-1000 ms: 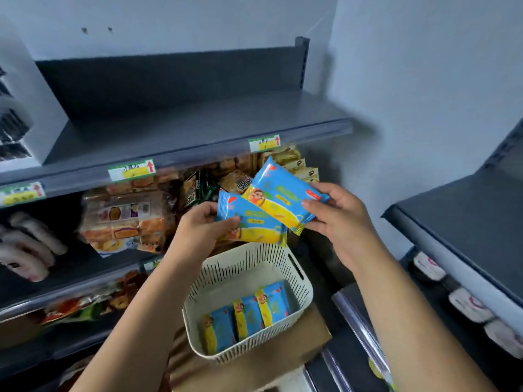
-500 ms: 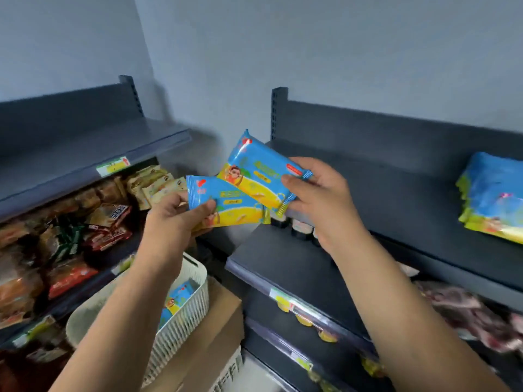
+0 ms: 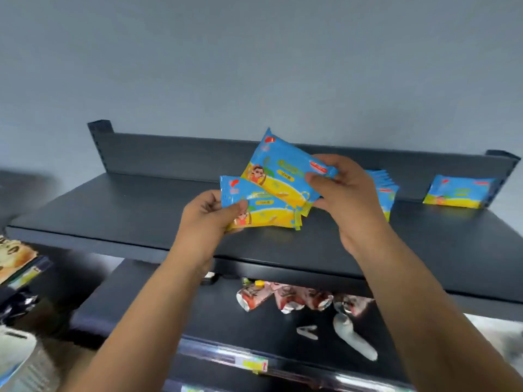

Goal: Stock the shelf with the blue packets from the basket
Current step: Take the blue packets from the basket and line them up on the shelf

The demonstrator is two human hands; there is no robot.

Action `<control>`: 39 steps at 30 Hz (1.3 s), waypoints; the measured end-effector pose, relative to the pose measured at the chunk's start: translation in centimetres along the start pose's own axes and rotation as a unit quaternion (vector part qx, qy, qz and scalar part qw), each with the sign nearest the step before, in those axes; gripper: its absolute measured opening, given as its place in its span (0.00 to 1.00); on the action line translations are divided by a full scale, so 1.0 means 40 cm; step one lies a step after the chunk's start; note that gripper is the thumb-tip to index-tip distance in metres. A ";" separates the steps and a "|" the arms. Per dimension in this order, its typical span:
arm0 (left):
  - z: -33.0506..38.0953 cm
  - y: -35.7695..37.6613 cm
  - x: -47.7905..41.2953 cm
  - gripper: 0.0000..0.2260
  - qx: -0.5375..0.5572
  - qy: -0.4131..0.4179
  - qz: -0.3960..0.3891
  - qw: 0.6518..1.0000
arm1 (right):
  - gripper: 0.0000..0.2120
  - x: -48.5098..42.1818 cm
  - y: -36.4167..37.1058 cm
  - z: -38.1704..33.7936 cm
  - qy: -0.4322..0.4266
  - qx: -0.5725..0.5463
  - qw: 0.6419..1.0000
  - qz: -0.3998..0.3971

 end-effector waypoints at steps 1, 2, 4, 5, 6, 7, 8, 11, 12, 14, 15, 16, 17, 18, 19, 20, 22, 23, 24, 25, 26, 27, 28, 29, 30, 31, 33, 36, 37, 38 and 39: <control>-0.016 0.072 -0.001 0.08 0.006 -0.006 -0.012 1.000 | 0.11 -0.011 -0.067 -0.005 -0.001 -0.001 1.000 0.010; -0.033 0.143 -0.002 0.09 0.013 -0.012 -0.025 1.000 | 0.11 -0.022 -0.131 -0.010 -0.003 -0.003 1.000 0.018; -0.066 0.272 -0.002 0.11 0.026 -0.021 -0.045 0.998 | 0.11 -0.040 -0.249 -0.015 -0.007 0.001 0.999 0.031; -0.083 0.329 -0.001 0.11 0.028 -0.025 -0.050 0.998 | 0.11 -0.047 -0.302 -0.018 -0.010 0.006 0.999 0.041; -0.100 0.383 -0.001 0.11 0.026 -0.030 -0.056 0.998 | 0.11 -0.055 -0.352 -0.017 -0.012 0.011 0.998 0.055; -0.116 0.432 0.000 0.10 0.024 -0.037 -0.062 0.997 | 0.11 -0.061 -0.398 -0.015 -0.012 0.011 0.998 0.066; -0.133 0.477 0.001 0.09 0.021 -0.045 -0.068 0.996 | 0.11 -0.067 -0.439 -0.011 -0.012 0.007 0.997 0.075; -0.184 0.581 -0.006 0.08 0.012 -0.071 -0.087 0.994 | 0.12 -0.076 -0.534 0.001 -0.004 -0.009 0.996 0.093; -0.200 0.603 -0.012 0.08 0.010 -0.078 -0.089 0.993 | 0.12 -0.078 -0.558 0.005 -0.004 -0.006 0.995 0.099; -0.236 0.630 -0.034 0.08 -0.011 -0.082 -0.087 0.993 | 0.13 -0.082 -0.601 0.014 -0.008 0.002 0.993 0.115; -0.252 0.635 -0.045 0.07 -0.029 -0.077 -0.078 0.994 | 0.13 -0.084 -0.619 0.018 -0.009 0.007 0.993 0.121; -0.267 0.633 -0.058 0.07 -0.056 -0.067 -0.065 0.994 | 0.13 -0.087 -0.633 0.025 -0.009 0.012 0.992 0.128; -0.276 0.631 -0.071 0.07 -0.088 -0.054 -0.054 0.993 | 0.12 -0.088 -0.644 0.030 -0.008 0.013 0.991 0.133; -0.281 0.629 -0.081 0.08 -0.121 -0.042 -0.048 0.991 | 0.12 -0.093 -0.653 0.036 -0.008 0.015 0.991 0.136; -0.285 0.629 -0.090 0.08 -0.150 -0.029 -0.049 0.987 | 0.12 -0.098 -0.659 0.043 -0.006 0.015 0.990 0.138; -0.290 0.631 -0.099 0.09 -0.176 -0.017 -0.053 0.983 | 0.12 -0.105 -0.662 0.049 -0.004 0.018 0.990 0.138; -0.290 0.636 -0.111 0.09 -0.233 0.013 -0.056 0.971 | 0.13 -0.120 -0.659 0.062 -0.003 0.026 0.990 0.138; -0.290 0.637 -0.117 0.09 -0.267 0.031 -0.053 0.962 | 0.14 -0.128 -0.655 0.067 -0.002 0.032 0.990 0.136; -0.284 0.638 -0.119 0.09 -0.297 0.049 -0.045 0.952 | 0.14 -0.135 -0.650 0.073 -0.003 0.040 0.990 0.133; -0.281 0.639 -0.120 0.10 -0.319 0.061 -0.037 0.945 | 0.15 -0.140 -0.642 0.075 -0.004 0.044 0.991 0.128; -0.278 0.640 -0.119 0.10 -0.332 0.067 -0.033 0.940 | 0.14 -0.143 -0.634 0.078 -0.004 0.051 0.991 0.122; -0.277 0.642 -0.118 0.11 -0.340 0.069 -0.033 0.937 | 0.14 -0.147 -0.626 0.080 -0.004 0.059 0.991 0.116; -0.277 0.642 -0.116 0.11 -0.346 0.067 -0.034 0.935 | 0.14 -0.152 -0.619 0.083 -0.005 0.069 0.991 0.113; -0.278 0.642 -0.116 0.11 -0.348 0.062 -0.034 0.935 | 0.14 -0.157 -0.611 0.085 -0.007 0.078 0.991 0.109; -0.280 0.639 -0.115 0.12 -0.348 0.053 -0.032 0.935 | 0.14 -0.162 -0.604 0.088 -0.009 0.087 0.991 0.104; -0.279 0.635 -0.114 0.12 -0.346 0.045 -0.029 0.937 | 0.14 -0.168 -0.597 0.091 -0.011 0.094 0.991 0.098; -0.277 0.625 -0.115 0.12 -0.332 0.035 -0.018 0.942 | 0.14 -0.181 -0.582 0.099 -0.016 0.113 0.990 0.087; -0.276 0.602 -0.115 0.14 -0.300 0.017 0.006 0.954 | 0.14 -0.201 -0.557 0.132 -0.007 0.151 0.985 0.079; -0.277 0.595 -0.115 0.16 -0.286 0.011 0.012 0.958 | 0.13 -0.207 -0.548 0.146 -0.003 0.163 0.984 0.077; -0.279 0.589 -0.116 0.18 -0.274 0.004 0.014 0.962 | 0.13 -0.212 -0.540 0.161 0.000 0.178 0.981 0.075; -0.279 0.587 -0.114 0.19 -0.264 -0.001 0.011 0.965 | 0.13 -0.216 -0.532 0.176 0.001 0.192 0.979 0.074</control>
Point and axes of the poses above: each hand's wrist, its own x-axis away from the middle knuckle, its own y-axis out of the palm, z = x × y, the point moved 5 cm from there along -x, towards the middle knuckle, and after that the axes turned 9 degrees about y, right-handed, at the moved point
